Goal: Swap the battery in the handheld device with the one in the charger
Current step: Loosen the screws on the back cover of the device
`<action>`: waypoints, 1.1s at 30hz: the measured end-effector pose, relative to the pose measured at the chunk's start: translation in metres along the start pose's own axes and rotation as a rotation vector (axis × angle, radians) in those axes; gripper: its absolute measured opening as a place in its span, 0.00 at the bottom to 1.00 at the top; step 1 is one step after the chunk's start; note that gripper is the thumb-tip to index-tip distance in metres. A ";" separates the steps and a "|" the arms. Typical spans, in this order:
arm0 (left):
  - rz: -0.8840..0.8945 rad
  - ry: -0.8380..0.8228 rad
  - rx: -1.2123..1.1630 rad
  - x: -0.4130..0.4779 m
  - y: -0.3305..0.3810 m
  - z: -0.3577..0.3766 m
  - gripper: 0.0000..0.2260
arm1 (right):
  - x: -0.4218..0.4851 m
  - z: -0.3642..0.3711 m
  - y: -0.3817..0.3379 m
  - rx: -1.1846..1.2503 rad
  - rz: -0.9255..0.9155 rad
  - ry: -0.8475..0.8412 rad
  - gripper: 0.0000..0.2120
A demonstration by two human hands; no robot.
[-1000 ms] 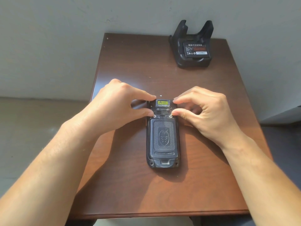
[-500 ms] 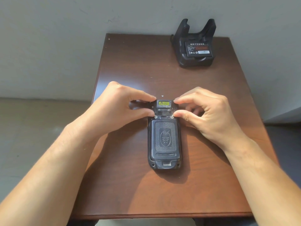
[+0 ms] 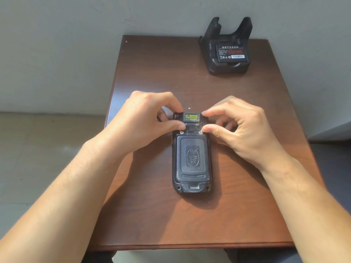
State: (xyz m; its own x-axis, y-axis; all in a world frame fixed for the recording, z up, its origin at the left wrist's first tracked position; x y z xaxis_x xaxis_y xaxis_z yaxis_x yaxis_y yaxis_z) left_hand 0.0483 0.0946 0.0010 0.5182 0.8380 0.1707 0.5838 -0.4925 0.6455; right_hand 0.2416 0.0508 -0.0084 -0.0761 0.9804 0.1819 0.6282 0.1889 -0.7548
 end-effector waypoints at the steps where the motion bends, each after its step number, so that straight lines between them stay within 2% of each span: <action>1: -0.010 -0.006 -0.008 0.000 -0.001 0.001 0.12 | -0.001 0.000 0.000 -0.004 0.005 0.002 0.12; 5: -0.013 -0.041 -0.064 -0.001 -0.004 0.005 0.13 | -0.009 -0.002 -0.011 -0.063 -0.011 0.017 0.12; 8: -0.006 -0.055 -0.088 0.000 -0.007 0.009 0.14 | -0.026 -0.007 -0.032 -0.152 -0.052 0.005 0.17; 14: -0.030 -0.043 -0.119 0.001 -0.010 0.010 0.14 | -0.066 0.028 -0.069 -0.441 -0.039 -0.246 0.47; 16: -0.025 -0.036 -0.118 0.002 -0.009 0.011 0.14 | -0.068 0.037 -0.069 -0.517 -0.012 -0.290 0.51; 26: 0.012 -0.016 -0.095 0.000 -0.008 0.011 0.12 | -0.050 0.039 -0.077 -0.572 0.143 -0.337 0.52; 33: -0.001 -0.008 -0.106 0.000 -0.006 0.011 0.10 | -0.026 0.044 -0.078 -0.628 0.222 -0.323 0.39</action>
State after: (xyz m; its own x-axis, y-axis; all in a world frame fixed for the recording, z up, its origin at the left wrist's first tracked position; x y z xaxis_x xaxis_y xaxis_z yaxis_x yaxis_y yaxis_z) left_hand 0.0516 0.0944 -0.0108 0.5227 0.8365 0.1646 0.5153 -0.4638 0.7207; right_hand 0.1608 0.0132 0.0180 -0.0589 0.9779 -0.2007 0.9728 0.0111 -0.2314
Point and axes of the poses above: each hand's wrist, its own x-axis towards the middle knuckle, its own z-axis out of the palm, y = z × x, the point moved 8 cm from there along x, towards the middle knuckle, and after that the axes turned 8 degrees about z, right-handed, at the moved point
